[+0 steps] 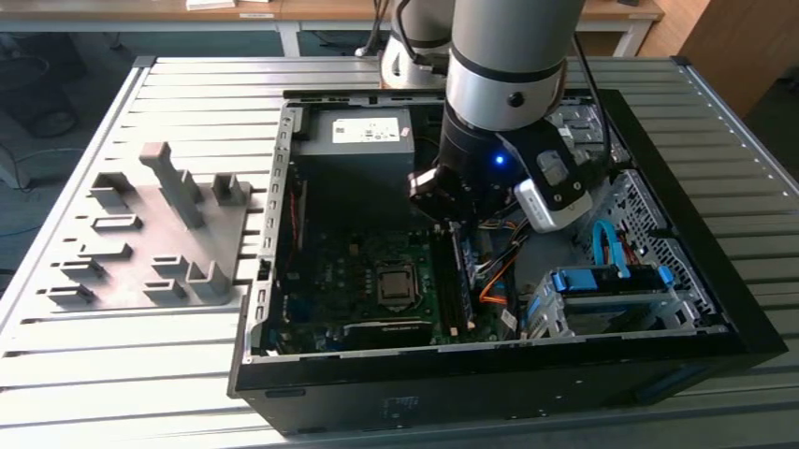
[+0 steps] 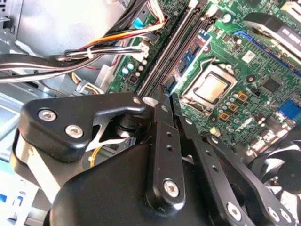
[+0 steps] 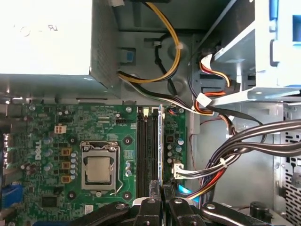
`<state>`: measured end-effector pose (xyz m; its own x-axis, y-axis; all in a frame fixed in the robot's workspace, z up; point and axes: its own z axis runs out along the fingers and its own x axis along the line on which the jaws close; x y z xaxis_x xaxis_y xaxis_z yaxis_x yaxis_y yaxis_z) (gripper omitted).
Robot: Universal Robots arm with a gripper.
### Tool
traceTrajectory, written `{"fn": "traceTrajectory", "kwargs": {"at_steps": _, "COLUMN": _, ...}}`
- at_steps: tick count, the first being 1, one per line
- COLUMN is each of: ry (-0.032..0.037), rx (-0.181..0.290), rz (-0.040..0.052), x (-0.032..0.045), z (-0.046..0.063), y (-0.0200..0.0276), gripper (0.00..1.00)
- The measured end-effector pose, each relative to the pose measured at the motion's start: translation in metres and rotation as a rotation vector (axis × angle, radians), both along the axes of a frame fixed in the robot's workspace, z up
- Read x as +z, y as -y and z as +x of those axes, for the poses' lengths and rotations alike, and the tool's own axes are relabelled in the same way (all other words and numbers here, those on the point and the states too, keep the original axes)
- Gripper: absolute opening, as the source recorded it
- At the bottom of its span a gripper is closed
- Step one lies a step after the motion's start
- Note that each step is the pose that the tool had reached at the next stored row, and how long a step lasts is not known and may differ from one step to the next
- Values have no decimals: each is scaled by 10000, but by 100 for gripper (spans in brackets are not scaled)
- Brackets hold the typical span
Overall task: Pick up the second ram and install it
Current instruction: 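Insert the second ram into the second slot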
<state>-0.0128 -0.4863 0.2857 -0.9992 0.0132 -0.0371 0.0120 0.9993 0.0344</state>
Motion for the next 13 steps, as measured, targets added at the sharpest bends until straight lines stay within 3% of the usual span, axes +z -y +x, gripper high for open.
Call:
{"fn": "traceTrajectory", "kwargs": {"at_steps": 6, "ry": 0, "rx": -353, "rz": -1, "x": -1, "z": 0, "y": 0, "gripper": 14}}
{"fn": "traceTrajectory", "kwargs": {"at_steps": 13, "ry": 0, "rx": -353, "rz": -1, "x": -1, "z": 0, "y": 0, "gripper": 14}}
